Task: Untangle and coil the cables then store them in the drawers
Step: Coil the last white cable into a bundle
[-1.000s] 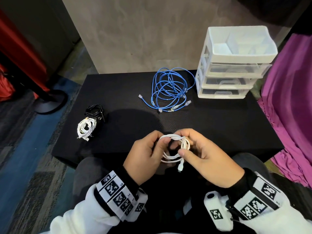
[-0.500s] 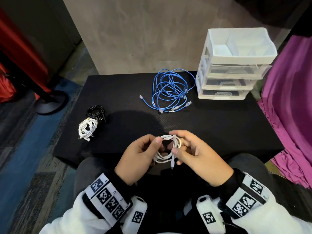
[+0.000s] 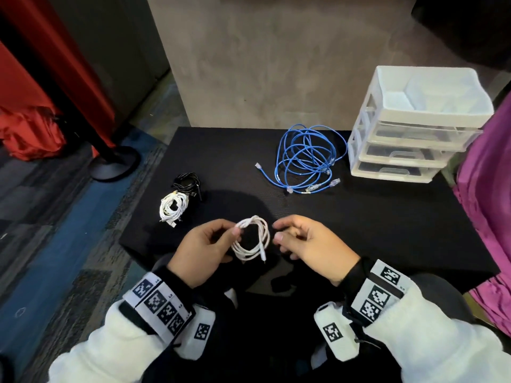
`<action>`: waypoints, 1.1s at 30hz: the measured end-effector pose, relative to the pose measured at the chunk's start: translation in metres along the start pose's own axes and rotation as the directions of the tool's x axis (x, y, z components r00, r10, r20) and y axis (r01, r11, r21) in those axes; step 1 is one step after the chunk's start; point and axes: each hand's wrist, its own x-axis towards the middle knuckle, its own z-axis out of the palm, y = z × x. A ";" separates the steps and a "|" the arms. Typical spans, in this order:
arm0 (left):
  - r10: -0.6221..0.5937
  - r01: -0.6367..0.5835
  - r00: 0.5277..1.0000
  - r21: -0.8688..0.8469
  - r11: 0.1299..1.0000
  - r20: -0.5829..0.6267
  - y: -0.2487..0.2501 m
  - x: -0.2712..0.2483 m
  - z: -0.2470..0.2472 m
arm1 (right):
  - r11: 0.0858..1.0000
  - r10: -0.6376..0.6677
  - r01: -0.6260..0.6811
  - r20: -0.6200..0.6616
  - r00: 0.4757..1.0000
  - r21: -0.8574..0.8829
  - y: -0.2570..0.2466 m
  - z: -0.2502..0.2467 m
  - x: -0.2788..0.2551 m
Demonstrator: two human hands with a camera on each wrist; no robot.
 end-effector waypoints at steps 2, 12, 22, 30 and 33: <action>-0.033 0.028 0.990 -0.034 0.999 -0.138 -0.007 0.015 -0.029 | 0.997 0.014 -0.016 -0.020 1.000 -0.071 0.004 0.002 0.006; -0.301 0.180 0.867 -0.314 0.932 -0.397 -0.049 0.100 -0.155 | 0.986 0.106 -0.107 -0.016 0.994 -0.125 0.028 0.001 0.007; -0.385 0.514 0.803 0.202 0.834 -0.455 -0.090 0.105 -0.172 | 0.932 -0.036 -0.073 -0.290 0.956 -0.355 0.034 -0.043 0.050; -0.200 0.474 0.832 0.476 0.741 -0.517 -0.057 0.084 -0.171 | 0.851 -0.005 -0.194 -0.376 0.926 -0.488 0.015 -0.076 0.095; 0.035 0.298 0.823 0.484 0.823 -0.567 -0.018 0.071 -0.154 | 0.801 -0.014 -0.287 -0.495 0.869 -0.526 0.017 -0.098 0.101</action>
